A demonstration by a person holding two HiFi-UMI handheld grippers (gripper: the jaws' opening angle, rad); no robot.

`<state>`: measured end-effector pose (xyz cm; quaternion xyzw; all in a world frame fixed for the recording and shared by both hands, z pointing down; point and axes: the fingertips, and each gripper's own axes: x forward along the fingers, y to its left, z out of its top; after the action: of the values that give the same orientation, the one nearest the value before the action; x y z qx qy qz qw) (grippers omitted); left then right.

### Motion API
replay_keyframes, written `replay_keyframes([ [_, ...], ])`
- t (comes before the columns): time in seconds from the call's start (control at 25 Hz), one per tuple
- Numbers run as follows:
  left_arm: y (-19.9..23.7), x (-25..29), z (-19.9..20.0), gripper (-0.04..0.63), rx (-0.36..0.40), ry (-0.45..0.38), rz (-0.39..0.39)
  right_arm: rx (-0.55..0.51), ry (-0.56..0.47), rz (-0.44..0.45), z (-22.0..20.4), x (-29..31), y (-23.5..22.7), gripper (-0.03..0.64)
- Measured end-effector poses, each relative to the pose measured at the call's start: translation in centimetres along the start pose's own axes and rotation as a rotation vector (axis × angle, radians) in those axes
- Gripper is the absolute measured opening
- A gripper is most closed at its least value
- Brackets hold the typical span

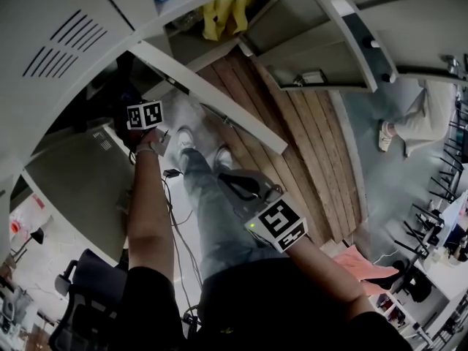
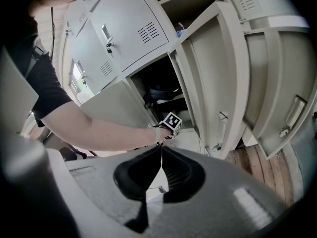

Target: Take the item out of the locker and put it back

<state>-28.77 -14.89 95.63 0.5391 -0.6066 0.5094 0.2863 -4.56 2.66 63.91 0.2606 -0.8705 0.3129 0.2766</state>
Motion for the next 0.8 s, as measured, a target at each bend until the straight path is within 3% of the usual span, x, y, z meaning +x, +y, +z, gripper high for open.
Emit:
replay_keyframes([
  [0.32, -0.1, 0.1, -0.1, 0.387, 0.071, -0.017, 0.021, 0.000, 0.003, 0.004, -0.1, 0.4, 0.2, 0.000],
  [0.8, -0.7, -3.5, 1.0, 0.387, 0.071, -0.070, 0.037, -0.023, -0.018, -0.003, 0.5, -0.7, 0.6, 0.000],
])
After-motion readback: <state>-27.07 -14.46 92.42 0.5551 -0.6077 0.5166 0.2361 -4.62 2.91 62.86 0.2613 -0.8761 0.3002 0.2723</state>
